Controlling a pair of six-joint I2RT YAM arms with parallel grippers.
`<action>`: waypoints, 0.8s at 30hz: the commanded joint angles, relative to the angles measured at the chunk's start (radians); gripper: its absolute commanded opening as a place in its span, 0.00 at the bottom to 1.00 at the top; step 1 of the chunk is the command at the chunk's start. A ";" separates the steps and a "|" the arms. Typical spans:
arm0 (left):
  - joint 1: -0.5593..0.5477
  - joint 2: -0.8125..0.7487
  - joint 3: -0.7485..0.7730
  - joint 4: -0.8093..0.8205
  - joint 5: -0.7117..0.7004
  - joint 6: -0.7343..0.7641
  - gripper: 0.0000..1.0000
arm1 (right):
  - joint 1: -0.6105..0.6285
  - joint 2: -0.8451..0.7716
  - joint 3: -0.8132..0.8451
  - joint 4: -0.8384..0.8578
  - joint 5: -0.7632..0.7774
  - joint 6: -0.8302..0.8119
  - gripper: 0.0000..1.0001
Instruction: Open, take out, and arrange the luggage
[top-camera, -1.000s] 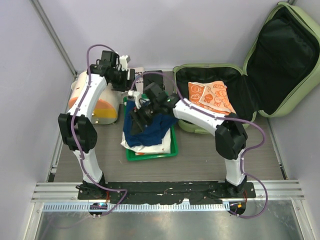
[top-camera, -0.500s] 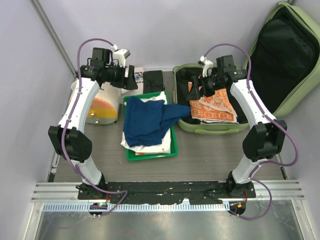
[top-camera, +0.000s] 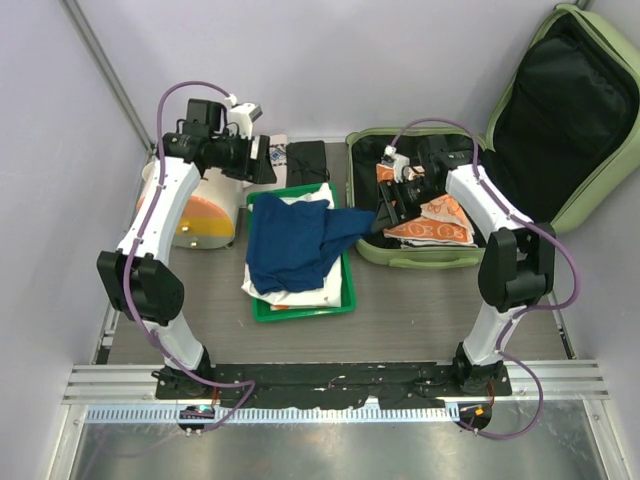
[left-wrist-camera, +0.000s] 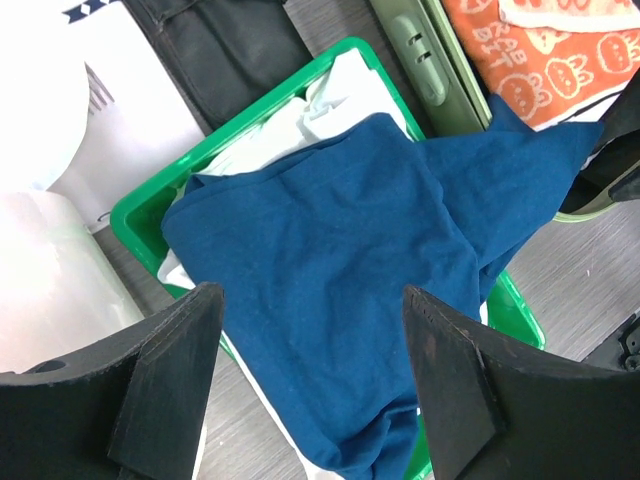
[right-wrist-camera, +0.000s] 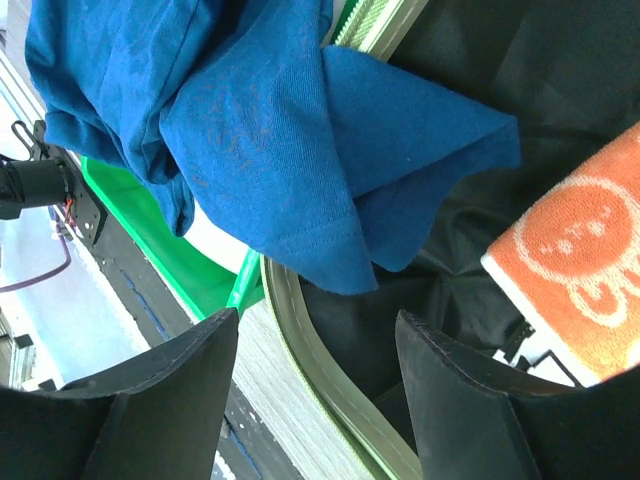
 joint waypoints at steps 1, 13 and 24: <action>0.003 -0.063 -0.025 0.014 -0.008 0.021 0.75 | 0.028 0.011 0.011 0.073 -0.049 0.011 0.66; 0.008 -0.117 -0.104 0.040 -0.046 0.026 0.75 | 0.109 -0.058 0.096 0.143 -0.085 0.080 0.01; 0.009 -0.129 -0.153 0.061 -0.063 0.018 0.75 | 0.477 0.127 0.277 0.340 0.047 0.229 0.01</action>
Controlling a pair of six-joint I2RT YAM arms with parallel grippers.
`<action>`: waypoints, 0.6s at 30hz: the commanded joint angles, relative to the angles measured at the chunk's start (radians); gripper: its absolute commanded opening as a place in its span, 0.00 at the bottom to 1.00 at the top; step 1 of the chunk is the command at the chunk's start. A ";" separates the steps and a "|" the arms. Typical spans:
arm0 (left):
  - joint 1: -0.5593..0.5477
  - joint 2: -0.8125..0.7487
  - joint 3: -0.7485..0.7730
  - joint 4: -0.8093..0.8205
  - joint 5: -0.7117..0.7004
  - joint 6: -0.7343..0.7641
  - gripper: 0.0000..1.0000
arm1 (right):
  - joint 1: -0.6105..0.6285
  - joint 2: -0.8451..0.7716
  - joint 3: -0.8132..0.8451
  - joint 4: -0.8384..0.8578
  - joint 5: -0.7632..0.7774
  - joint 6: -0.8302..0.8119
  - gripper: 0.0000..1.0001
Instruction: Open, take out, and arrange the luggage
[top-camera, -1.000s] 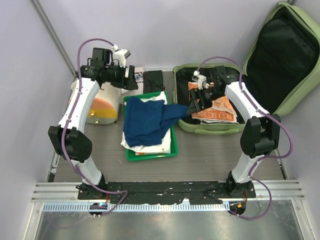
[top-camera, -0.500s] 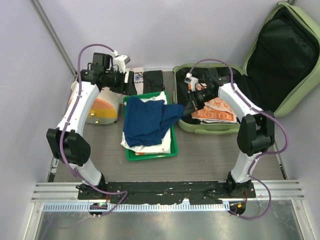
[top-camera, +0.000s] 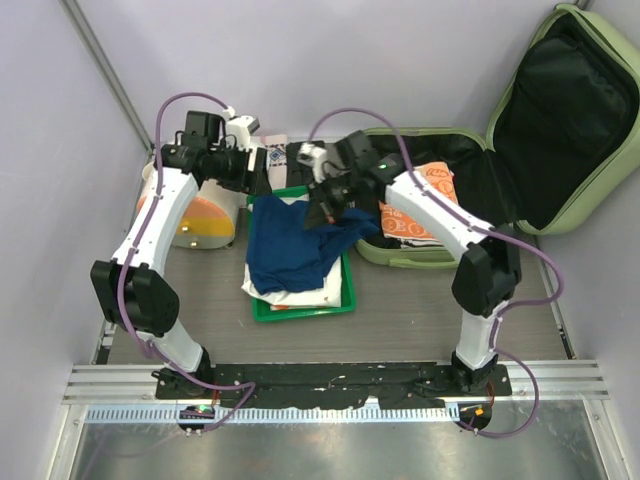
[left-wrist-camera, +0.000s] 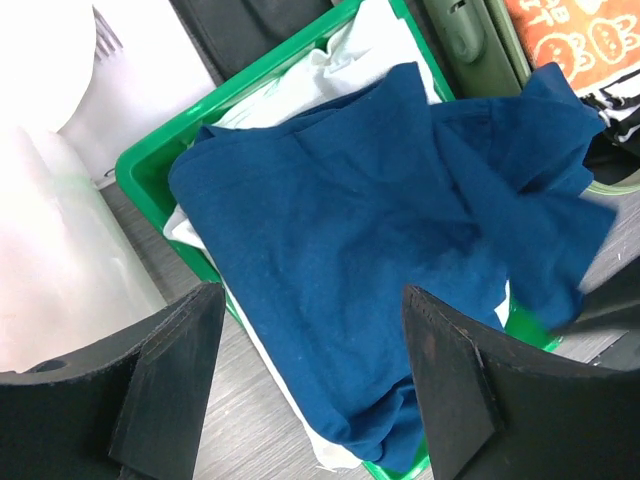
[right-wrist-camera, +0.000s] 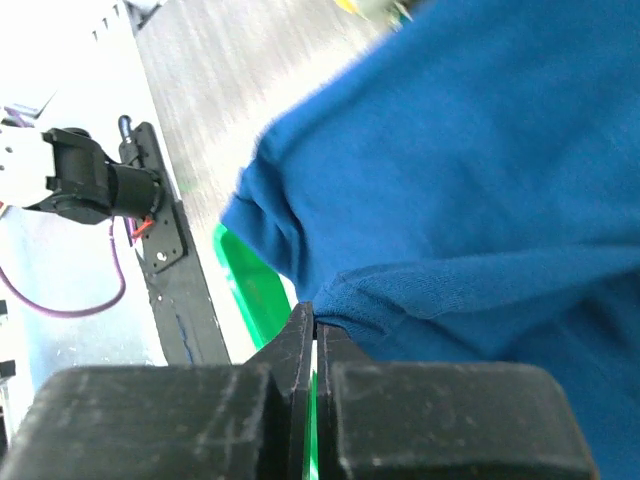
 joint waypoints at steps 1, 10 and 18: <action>0.009 -0.048 -0.026 0.051 -0.014 0.000 0.75 | 0.117 0.100 0.148 0.098 0.074 0.049 0.01; 0.049 -0.022 -0.032 0.059 0.050 -0.074 0.75 | 0.002 0.025 0.156 -0.102 0.019 -0.069 0.78; 0.047 -0.024 -0.020 0.053 0.050 -0.066 0.75 | -0.331 -0.074 -0.060 -0.170 0.016 -0.063 0.77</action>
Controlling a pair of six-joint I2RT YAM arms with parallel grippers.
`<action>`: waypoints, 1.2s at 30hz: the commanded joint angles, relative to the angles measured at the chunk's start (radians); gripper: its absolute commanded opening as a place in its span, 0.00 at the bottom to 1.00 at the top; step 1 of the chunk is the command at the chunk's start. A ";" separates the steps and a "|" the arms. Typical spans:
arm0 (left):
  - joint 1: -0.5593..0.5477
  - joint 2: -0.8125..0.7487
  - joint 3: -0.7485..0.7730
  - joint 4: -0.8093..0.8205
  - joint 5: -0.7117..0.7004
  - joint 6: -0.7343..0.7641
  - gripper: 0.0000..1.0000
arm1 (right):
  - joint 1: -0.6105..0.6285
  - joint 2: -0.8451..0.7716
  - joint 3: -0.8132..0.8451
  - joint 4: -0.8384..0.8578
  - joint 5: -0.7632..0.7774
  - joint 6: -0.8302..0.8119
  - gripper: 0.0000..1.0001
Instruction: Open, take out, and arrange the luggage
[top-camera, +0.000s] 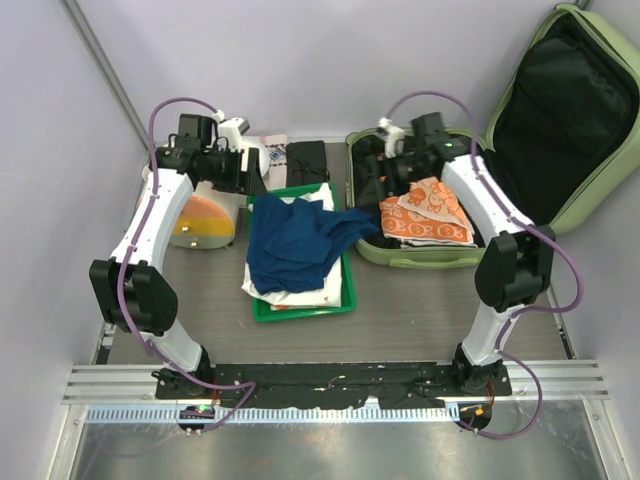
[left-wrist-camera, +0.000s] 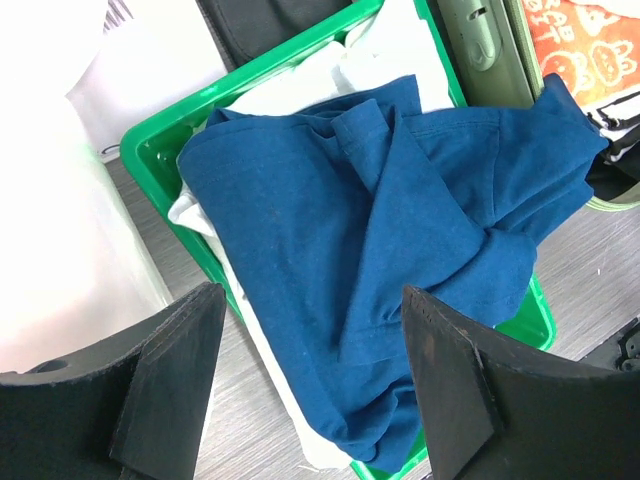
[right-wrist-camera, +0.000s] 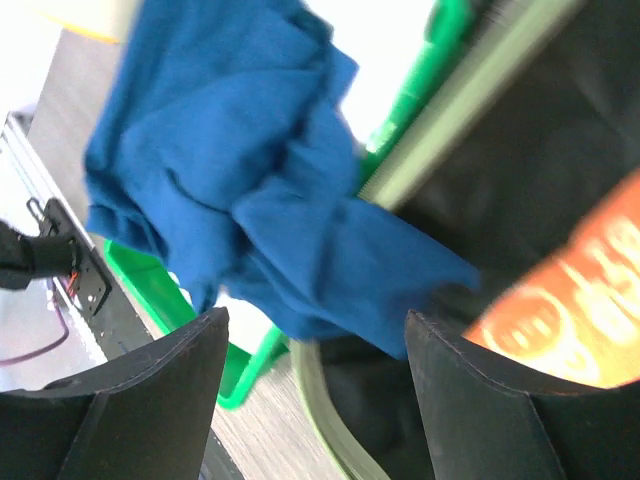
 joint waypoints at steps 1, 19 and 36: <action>0.004 -0.019 0.030 0.024 0.027 -0.011 0.74 | -0.102 -0.058 -0.101 -0.087 -0.013 -0.010 0.77; 0.004 -0.003 0.057 -0.008 0.014 -0.001 0.75 | -0.179 0.116 -0.218 0.038 -0.290 0.113 0.73; 0.013 -0.016 0.031 0.003 0.014 0.003 0.74 | -0.128 -0.077 -0.236 0.223 -0.281 0.213 0.01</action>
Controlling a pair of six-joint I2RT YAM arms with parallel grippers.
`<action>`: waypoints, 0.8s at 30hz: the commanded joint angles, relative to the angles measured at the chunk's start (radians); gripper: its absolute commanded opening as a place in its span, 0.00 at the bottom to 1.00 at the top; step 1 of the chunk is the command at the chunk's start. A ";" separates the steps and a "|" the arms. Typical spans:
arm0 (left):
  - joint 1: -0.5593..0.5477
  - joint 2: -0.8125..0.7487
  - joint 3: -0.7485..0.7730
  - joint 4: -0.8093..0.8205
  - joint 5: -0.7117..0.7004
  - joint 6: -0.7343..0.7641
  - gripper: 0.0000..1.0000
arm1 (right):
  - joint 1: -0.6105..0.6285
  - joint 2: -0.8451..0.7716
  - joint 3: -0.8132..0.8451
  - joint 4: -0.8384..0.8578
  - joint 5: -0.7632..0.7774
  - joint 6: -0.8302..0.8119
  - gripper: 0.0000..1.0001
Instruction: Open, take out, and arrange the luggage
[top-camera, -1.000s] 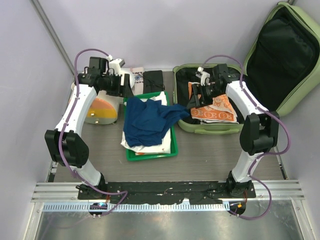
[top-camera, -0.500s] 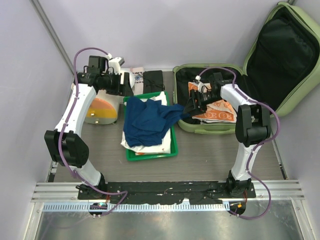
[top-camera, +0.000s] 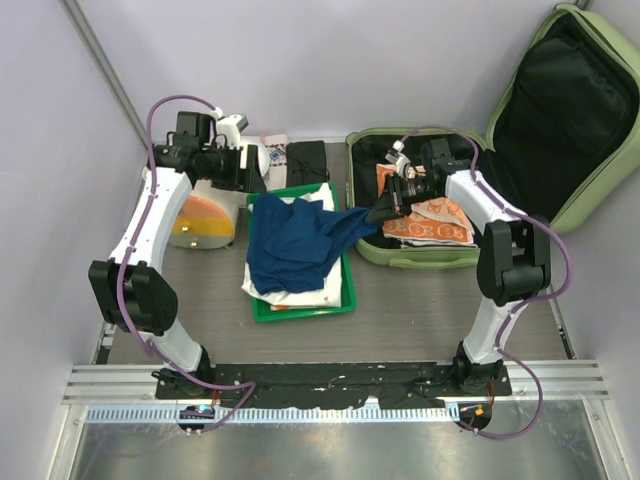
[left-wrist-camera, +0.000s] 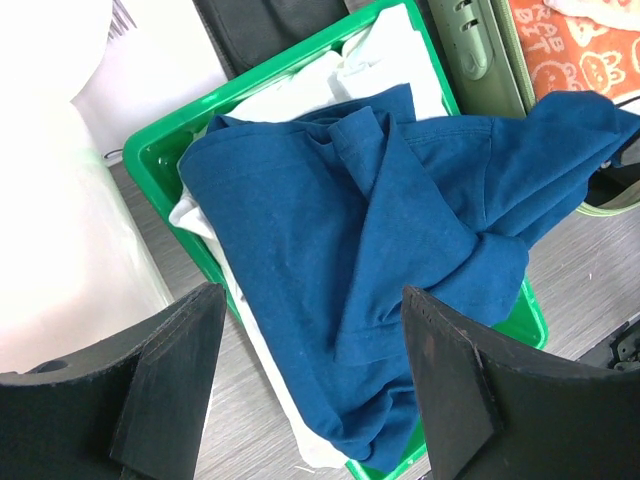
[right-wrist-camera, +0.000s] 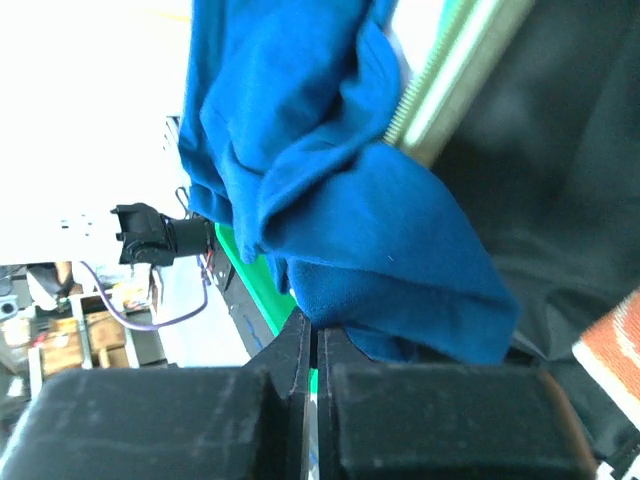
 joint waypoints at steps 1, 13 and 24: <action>0.009 -0.024 0.002 0.016 0.010 0.013 0.74 | 0.086 -0.129 0.053 0.162 0.051 0.077 0.01; 0.053 -0.011 -0.007 0.018 0.029 -0.054 0.75 | 0.531 0.142 0.367 0.077 0.245 -0.087 0.10; 0.075 -0.065 -0.018 0.108 0.156 -0.071 0.77 | 0.373 -0.007 0.401 -0.016 0.151 -0.081 0.73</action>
